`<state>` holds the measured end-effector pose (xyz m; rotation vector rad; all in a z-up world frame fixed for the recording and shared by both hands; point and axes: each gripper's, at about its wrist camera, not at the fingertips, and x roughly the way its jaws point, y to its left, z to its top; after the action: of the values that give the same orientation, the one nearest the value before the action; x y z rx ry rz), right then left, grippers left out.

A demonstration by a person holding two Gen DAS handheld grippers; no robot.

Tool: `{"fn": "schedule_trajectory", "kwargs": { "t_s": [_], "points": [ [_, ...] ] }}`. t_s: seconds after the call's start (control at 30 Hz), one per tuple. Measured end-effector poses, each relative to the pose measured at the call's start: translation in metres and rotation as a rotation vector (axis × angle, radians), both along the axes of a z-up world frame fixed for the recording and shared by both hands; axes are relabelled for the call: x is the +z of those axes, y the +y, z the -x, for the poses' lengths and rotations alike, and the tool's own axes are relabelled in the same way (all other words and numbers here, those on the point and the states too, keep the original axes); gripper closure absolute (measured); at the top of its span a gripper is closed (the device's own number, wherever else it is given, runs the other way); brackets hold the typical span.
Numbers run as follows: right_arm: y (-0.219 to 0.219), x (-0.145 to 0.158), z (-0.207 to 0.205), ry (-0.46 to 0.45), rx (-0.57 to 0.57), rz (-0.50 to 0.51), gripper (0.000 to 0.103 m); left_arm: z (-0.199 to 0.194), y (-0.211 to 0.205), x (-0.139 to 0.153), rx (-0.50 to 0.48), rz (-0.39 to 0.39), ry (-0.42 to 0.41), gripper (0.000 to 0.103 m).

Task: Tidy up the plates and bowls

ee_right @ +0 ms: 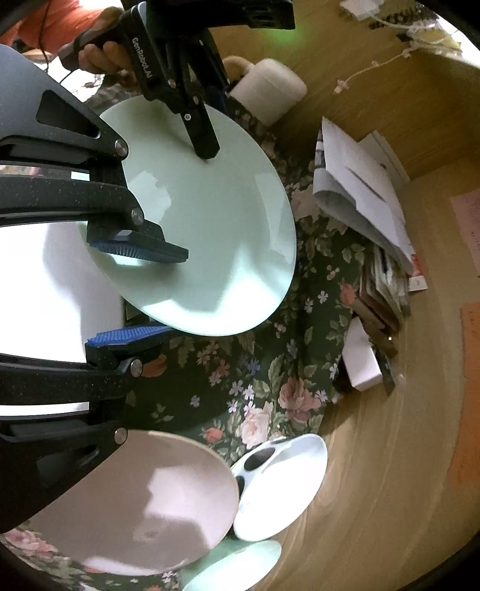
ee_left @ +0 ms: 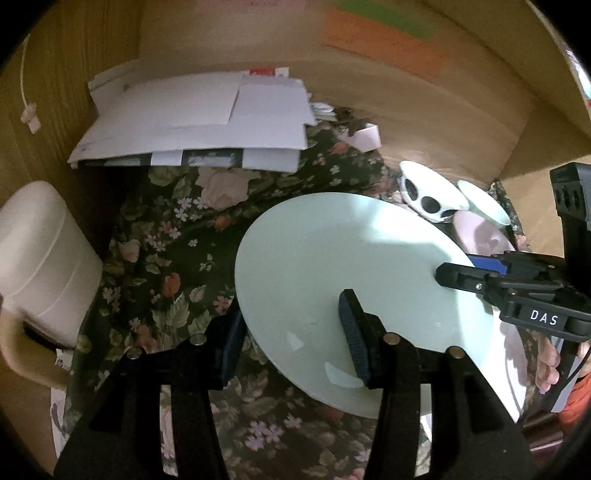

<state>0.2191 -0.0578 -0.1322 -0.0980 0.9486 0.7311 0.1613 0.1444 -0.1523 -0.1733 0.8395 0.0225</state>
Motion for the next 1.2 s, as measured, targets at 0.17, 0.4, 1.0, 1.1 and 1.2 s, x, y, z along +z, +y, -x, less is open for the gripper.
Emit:
{"fn": "schedule_trajectory", "kwargs": {
  "t_s": [0.17, 0.4, 1.0, 1.1, 1.2],
  "points": [
    [-0.01, 0.007, 0.014, -0.02, -0.007, -0.016, 0.073, 0.013, -0.014, 0.01, -0.008, -0.007, -0.021, 0.054],
    [-0.028, 0.018, 0.035, -0.05, -0.019, -0.029, 0.074, 0.03, -0.035, 0.022, -0.029, -0.017, -0.046, 0.054],
    [-0.079, 0.012, 0.083, -0.058, -0.079, -0.048, 0.074, 0.068, -0.085, 0.02, -0.094, -0.027, -0.049, 0.054],
    [-0.086, 0.008, 0.088, -0.053, -0.093, -0.047, 0.073, 0.07, -0.091, 0.016, -0.104, -0.02, -0.038, 0.054],
    [-0.094, 0.003, 0.091, -0.043, -0.103, -0.05, 0.073, 0.071, -0.096, 0.011, -0.109, -0.013, -0.029, 0.054]
  ]
}}
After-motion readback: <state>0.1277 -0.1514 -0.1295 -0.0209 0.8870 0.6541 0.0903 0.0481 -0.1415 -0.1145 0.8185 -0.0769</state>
